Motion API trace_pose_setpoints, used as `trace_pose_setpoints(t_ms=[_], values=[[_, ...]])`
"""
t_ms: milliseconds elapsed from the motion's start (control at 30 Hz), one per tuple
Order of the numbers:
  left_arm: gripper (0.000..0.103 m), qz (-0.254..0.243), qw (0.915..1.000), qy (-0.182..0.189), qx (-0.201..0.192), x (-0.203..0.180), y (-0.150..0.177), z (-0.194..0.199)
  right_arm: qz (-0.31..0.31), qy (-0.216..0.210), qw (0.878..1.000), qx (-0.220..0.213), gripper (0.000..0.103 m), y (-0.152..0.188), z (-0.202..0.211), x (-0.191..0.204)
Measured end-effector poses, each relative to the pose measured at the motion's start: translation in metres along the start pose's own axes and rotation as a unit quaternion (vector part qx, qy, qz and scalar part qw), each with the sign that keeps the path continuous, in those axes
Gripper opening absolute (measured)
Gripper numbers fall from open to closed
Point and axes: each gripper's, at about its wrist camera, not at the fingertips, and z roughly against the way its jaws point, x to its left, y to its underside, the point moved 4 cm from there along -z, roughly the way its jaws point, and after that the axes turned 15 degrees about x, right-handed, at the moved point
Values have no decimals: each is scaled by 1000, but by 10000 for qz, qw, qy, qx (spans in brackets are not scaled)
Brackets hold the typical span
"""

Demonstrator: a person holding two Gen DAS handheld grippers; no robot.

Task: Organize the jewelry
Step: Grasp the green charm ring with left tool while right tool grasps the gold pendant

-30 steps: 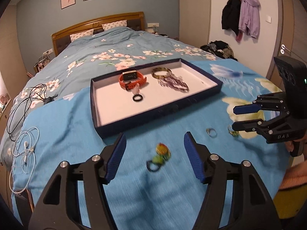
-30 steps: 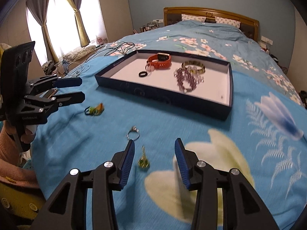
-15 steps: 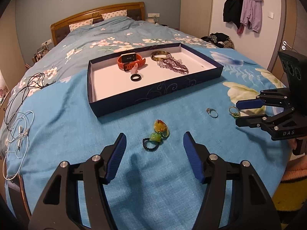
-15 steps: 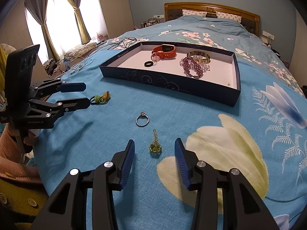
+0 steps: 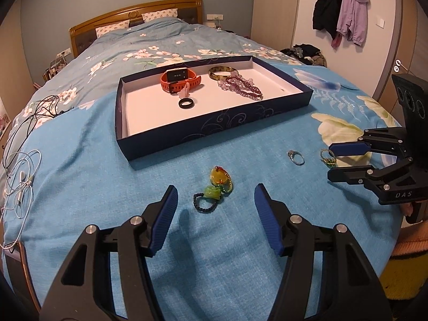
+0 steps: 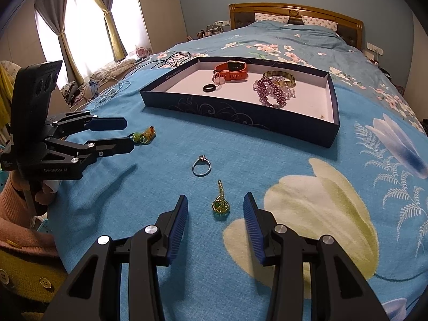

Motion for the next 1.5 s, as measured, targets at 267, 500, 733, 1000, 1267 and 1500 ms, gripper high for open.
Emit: trace_pose_setpoints(t_ms=[267,500,733,1000,1267,1500], values=[[39,240,9991,209,281,11,-1,-12,-22,-18,10000,-18,41,1,-1,0],[24,160,9993,177,303,8,0,-15,-47,-30,10000,-27,41,-1,-2,-1],[19,104,9994,166,299,3,5,-12,-48,-26,10000,-33,41,0,-1,-1],[32,13,9996,91,284,-1,4,-13,-60,6,10000,-35,39,-1,-1,0],[23,23,9995,85,298,-1,1,-16,-125,77,9999,-39,26,-2,-2,-3],[21,-2,9995,73,296,-3,4,-15,-157,122,9998,-35,12,-1,-2,-7]])
